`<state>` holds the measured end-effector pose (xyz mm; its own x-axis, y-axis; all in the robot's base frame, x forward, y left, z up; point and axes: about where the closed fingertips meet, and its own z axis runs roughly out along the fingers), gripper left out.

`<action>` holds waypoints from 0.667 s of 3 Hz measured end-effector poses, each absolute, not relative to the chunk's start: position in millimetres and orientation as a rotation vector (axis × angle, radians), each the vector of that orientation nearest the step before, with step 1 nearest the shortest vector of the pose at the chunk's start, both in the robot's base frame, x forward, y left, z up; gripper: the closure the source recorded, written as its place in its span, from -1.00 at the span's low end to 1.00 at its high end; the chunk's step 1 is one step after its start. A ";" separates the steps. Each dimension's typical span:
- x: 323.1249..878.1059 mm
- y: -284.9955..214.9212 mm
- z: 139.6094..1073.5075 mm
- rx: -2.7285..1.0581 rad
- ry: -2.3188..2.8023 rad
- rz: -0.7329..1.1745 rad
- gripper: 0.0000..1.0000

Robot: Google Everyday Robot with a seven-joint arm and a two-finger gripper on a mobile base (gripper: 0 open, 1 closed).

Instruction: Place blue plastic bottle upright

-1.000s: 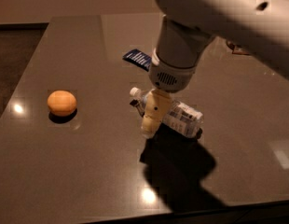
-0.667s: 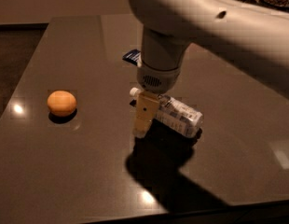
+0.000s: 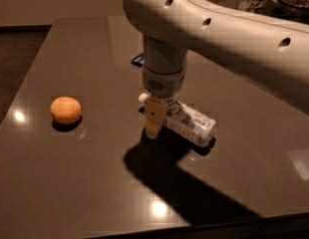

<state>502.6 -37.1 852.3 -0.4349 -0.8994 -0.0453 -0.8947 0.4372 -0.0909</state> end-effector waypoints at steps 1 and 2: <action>506.9 -40.6 859.0 -1.628 2.570 -0.066 -0.17; 505.1 -41.1 875.0 -1.694 2.471 -0.039 0.28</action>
Offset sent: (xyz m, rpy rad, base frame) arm -0.0019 -0.0067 0.0434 0.0889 -0.0653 0.1978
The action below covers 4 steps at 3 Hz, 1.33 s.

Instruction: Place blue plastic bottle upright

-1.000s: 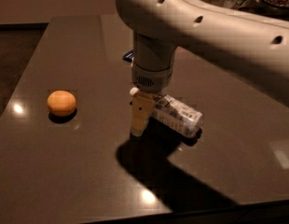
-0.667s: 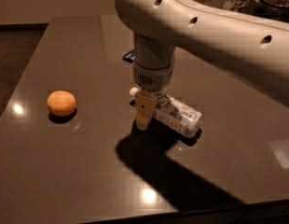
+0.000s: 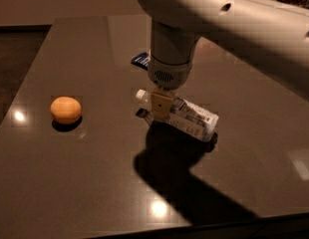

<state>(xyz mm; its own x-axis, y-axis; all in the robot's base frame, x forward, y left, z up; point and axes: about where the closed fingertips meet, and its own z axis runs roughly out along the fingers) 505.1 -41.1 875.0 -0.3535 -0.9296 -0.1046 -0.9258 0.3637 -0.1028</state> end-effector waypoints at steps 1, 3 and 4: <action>502.5 -34.6 904.6 -1.755 2.329 0.039 0.76; 494.7 -12.6 963.6 -1.758 1.932 0.336 1.00; 494.4 -4.3 984.0 -1.689 1.730 0.490 1.00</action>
Offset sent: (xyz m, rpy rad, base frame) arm -0.0221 0.0343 0.1146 0.4699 -0.1554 0.3470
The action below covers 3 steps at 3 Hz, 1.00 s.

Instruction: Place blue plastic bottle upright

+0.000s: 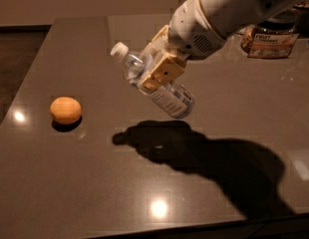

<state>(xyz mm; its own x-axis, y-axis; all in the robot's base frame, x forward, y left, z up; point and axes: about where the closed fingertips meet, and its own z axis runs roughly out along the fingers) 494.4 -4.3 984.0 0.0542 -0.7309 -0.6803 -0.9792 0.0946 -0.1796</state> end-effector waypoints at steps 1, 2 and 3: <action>491.2 6.3 999.8 -1.607 1.540 0.656 1.00; 487.9 12.7 1010.8 -1.515 1.373 0.799 1.00; 485.6 9.1 1011.4 -1.437 1.229 0.918 1.00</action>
Offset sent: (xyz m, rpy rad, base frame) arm -0.0098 0.0120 0.0426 0.6573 -0.0678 0.2084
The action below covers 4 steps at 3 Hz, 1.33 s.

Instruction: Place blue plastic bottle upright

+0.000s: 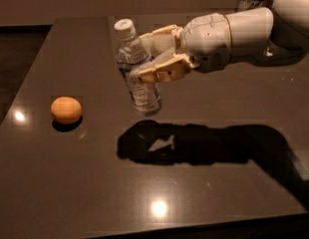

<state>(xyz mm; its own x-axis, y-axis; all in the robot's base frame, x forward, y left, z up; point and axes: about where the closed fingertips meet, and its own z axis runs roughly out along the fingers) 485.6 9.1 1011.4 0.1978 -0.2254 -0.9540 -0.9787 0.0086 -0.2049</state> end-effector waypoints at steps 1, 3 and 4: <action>486.2 -0.3 1002.7 -1.387 1.137 0.996 1.00; 499.6 -22.6 975.6 -1.307 1.108 1.066 1.00; 506.5 -30.8 965.0 -1.280 1.113 1.078 1.00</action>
Offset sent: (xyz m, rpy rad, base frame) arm 0.0168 -0.0442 -0.0417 0.2208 0.0383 0.0469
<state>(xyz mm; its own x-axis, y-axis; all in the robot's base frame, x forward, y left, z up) 506.5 -30.8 965.0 0.1533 -0.0173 -0.9880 -0.9881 0.0119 -0.1535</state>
